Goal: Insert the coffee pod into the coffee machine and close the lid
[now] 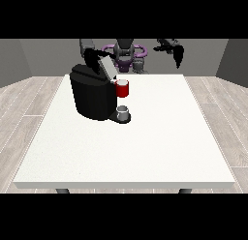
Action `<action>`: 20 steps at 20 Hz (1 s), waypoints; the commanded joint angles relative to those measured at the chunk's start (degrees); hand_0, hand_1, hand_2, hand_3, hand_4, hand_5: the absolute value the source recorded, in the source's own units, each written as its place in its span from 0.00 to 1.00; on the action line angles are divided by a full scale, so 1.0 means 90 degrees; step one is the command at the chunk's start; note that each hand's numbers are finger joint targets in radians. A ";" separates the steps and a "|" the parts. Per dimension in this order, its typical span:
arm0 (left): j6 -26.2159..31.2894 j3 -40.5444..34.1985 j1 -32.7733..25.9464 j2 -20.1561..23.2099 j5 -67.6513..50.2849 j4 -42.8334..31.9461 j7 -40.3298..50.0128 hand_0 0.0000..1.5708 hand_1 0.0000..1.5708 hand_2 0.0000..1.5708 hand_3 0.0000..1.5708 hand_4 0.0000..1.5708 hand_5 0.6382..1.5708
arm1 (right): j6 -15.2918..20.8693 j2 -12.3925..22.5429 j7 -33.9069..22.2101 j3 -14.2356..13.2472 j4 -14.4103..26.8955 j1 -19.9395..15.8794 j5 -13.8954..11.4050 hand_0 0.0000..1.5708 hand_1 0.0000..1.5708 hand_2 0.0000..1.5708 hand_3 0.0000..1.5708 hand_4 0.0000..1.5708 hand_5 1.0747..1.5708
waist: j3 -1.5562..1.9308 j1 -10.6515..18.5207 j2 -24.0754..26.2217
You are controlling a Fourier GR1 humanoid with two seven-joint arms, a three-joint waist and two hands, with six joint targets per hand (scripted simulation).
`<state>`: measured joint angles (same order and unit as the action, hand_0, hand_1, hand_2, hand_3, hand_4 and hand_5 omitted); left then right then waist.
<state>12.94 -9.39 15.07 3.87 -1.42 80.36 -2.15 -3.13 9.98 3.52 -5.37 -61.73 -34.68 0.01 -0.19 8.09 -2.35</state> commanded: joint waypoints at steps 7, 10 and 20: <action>-0.0257 0.0022 -0.0057 0.0130 0.0012 0.0097 0.0226 0.00 0.00 0.00 0.00 0.00 1.00 | 0.0001 -0.0345 0.0150 0.0301 0.0349 -0.0189 -0.0275 0.00 0.00 0.00 0.00 0.00 1.00 | 0.0022 -0.0054 -0.0036; -0.0142 -0.0208 0.0137 0.0362 -0.0028 -0.0434 -0.0453 0.00 0.00 0.00 0.00 0.00 1.00 | -0.0063 -0.0292 -0.0061 0.0306 0.0230 -0.0646 -0.0271 0.00 0.00 0.00 0.00 0.00 1.00 | 0.0020 -0.0264 -0.0320; -0.0114 -0.0190 0.0089 0.0466 -0.0171 -0.0515 -0.0294 0.00 0.00 0.00 0.00 0.12 1.00 | 0.0143 -0.0464 -0.0201 0.0490 0.0435 -0.1178 -0.0665 0.00 0.00 0.00 0.00 0.14 1.00 | 0.0021 -0.0049 -0.0194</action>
<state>11.56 -11.09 15.88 7.49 -2.50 76.13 -4.89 -2.60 6.35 1.86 -1.73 -58.38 -43.53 -4.35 -0.01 7.10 -4.14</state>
